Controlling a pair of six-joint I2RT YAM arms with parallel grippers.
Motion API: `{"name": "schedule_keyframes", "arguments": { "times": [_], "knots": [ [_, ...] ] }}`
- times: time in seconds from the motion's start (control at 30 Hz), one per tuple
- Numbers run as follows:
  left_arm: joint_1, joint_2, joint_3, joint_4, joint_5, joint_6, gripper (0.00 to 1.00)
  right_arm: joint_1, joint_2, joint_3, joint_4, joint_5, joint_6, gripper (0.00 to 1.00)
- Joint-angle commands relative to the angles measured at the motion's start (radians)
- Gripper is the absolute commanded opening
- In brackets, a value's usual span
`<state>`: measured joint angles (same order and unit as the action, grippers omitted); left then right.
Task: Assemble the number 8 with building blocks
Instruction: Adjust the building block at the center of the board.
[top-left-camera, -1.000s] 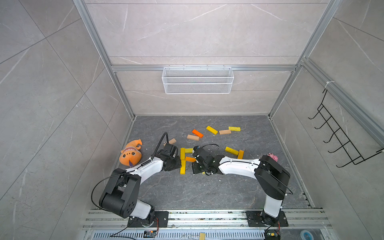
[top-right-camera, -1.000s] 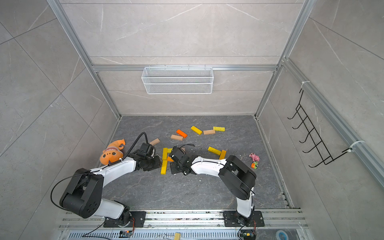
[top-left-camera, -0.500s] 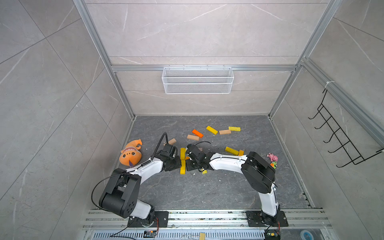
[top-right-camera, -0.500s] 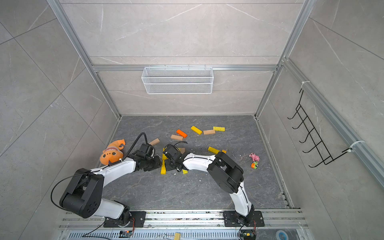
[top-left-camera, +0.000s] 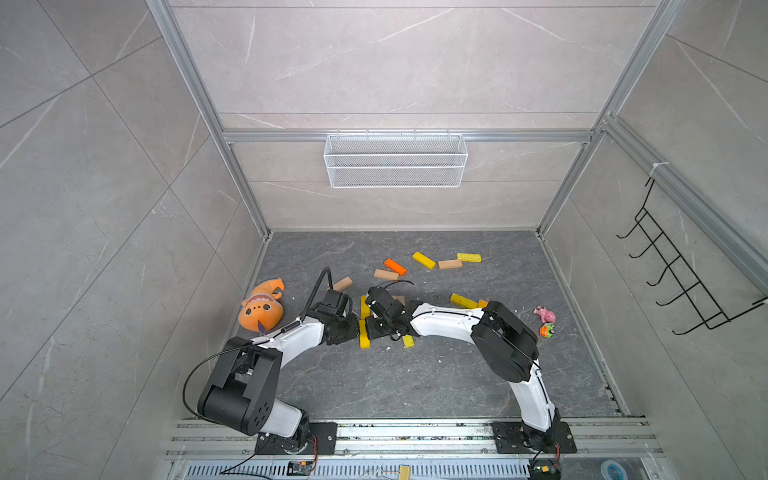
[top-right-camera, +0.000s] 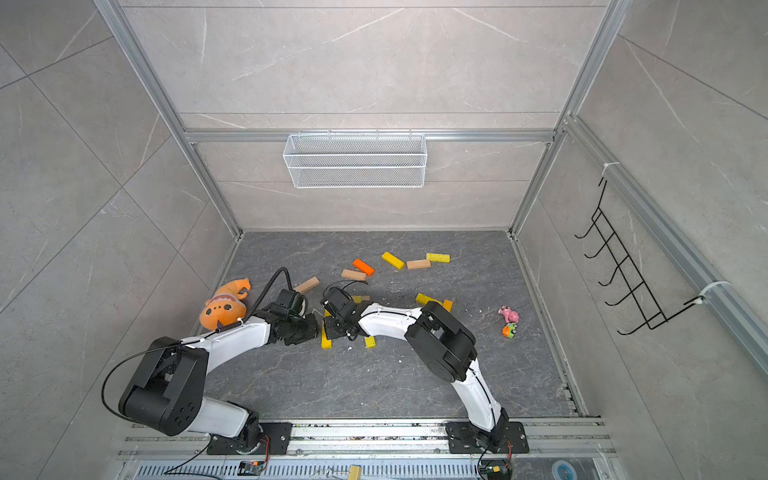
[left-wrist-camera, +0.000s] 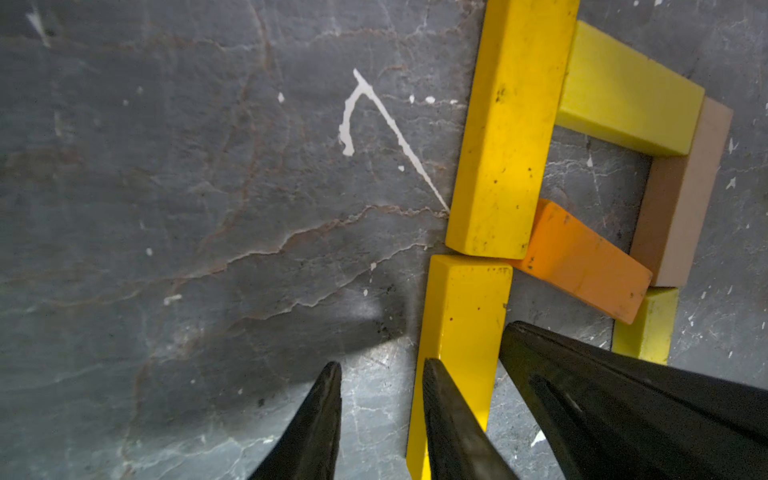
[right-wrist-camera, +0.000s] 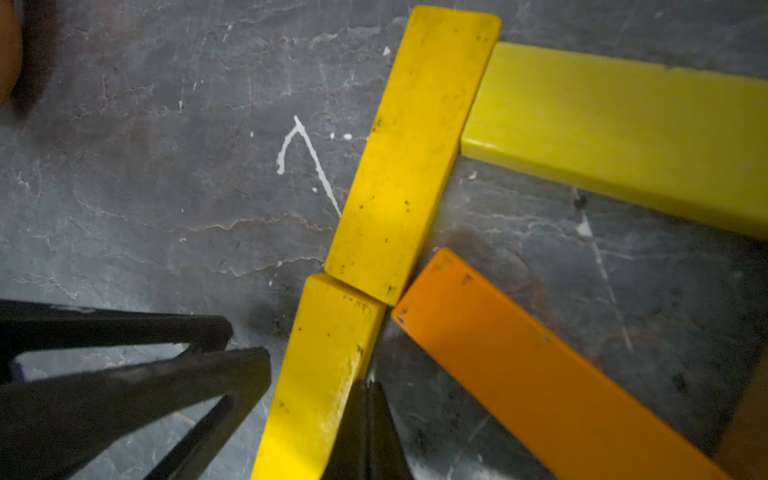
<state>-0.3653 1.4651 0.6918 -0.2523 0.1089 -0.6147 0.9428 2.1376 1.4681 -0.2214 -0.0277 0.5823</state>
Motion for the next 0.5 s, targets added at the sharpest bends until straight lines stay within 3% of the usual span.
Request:
{"name": "schedule_keyframes", "arguments": {
  "times": [0.0,0.47],
  "knots": [
    [0.009,-0.029,-0.004,0.016,0.012,-0.011,0.36,-0.001,0.024,0.025,-0.036,-0.005,-0.017,0.00],
    [0.027,0.006,0.000,0.042,0.012,-0.013,0.36,-0.014,-0.086,0.024,-0.110,0.135,-0.105,0.00]
  ]
}}
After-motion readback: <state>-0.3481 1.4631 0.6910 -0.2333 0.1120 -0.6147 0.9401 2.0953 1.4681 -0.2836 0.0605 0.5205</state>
